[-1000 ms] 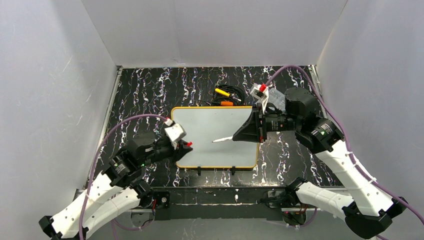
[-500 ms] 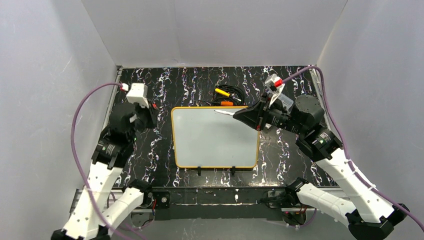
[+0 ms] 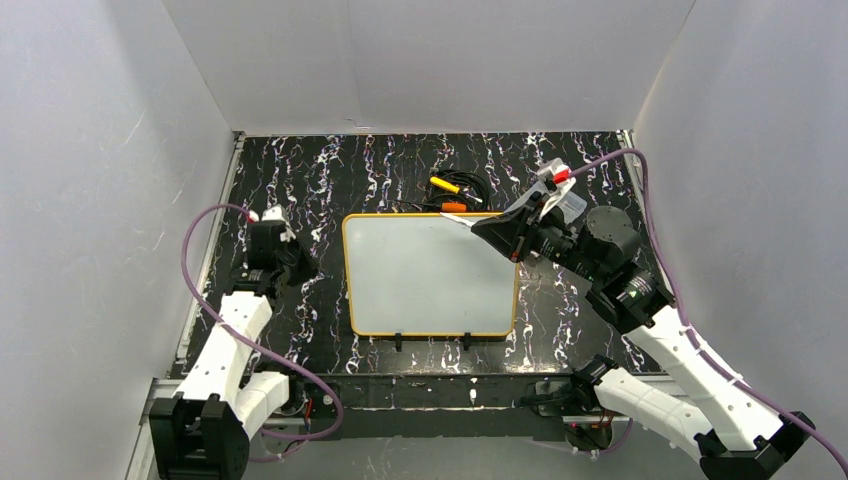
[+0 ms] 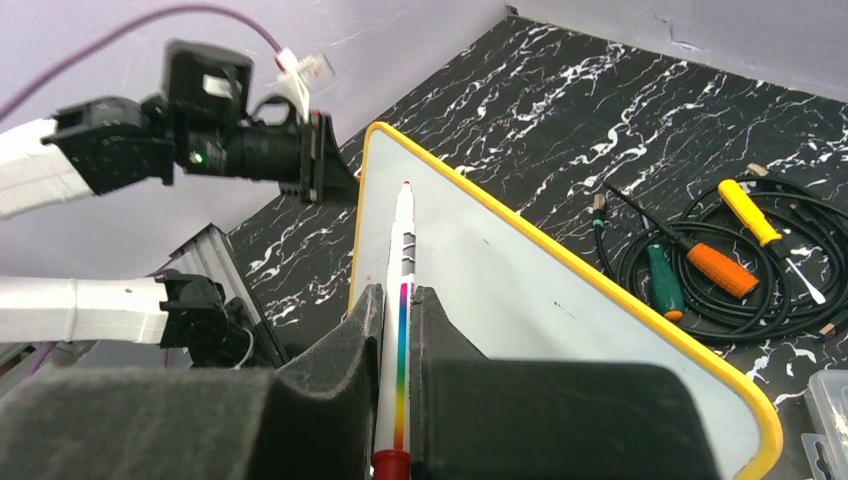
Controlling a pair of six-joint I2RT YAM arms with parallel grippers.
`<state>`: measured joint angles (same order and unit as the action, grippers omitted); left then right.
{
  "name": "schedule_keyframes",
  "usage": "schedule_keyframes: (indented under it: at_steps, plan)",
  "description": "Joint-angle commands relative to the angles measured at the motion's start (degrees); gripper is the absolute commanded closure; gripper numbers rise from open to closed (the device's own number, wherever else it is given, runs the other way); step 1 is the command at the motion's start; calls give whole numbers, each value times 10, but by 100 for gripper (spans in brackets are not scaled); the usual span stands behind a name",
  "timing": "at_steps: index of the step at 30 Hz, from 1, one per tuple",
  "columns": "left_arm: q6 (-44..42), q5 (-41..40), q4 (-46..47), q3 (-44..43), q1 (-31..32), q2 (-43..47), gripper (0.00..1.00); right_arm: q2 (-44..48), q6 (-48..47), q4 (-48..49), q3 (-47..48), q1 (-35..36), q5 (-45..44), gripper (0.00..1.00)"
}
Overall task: Write a sentence on the whiteboard
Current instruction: Place the pen cap at the center of the board.
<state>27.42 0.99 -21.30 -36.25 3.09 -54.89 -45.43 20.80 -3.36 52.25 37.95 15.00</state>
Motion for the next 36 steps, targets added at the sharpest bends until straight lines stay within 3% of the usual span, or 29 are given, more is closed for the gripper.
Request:
schedule_keyframes:
  at_steps: [1, 3, 11, 13, 18, 20, 27, 30, 33, 36]
  plan:
    - [44, -41, 39, 30, -3, -8, 98, 11, -10, 38, -3, 4, -12, 99]
    - [47, -42, 48, 43, -3, -21, 90, 12, -14, 37, -10, 5, -16, 99]
    - [55, -31, 77, 66, -3, -75, 77, 11, -17, 34, -23, 13, -26, 99]
    - [60, -32, 75, 65, -3, -75, 64, 10, -20, 27, -22, 15, -28, 99]
    - [75, -53, 39, 49, -2, -47, 12, 13, -26, 4, -20, 23, -40, 99]
    - [69, -59, 10, 25, -3, -27, 4, 14, -27, -4, -15, 26, -48, 99]
    - [-2, -54, -104, -97, -23, 35, 2, 11, -26, -20, -5, 36, -63, 99]
    - [-45, -17, -127, -153, -45, 46, 2, 6, -21, -19, -2, 44, -66, 99]
    - [-71, 98, -104, -191, -67, 61, 2, 2, -16, -10, -1, 57, -78, 99]
    - [-63, 275, -46, -211, -82, 61, 2, -7, -12, 2, 1, 77, -100, 99]
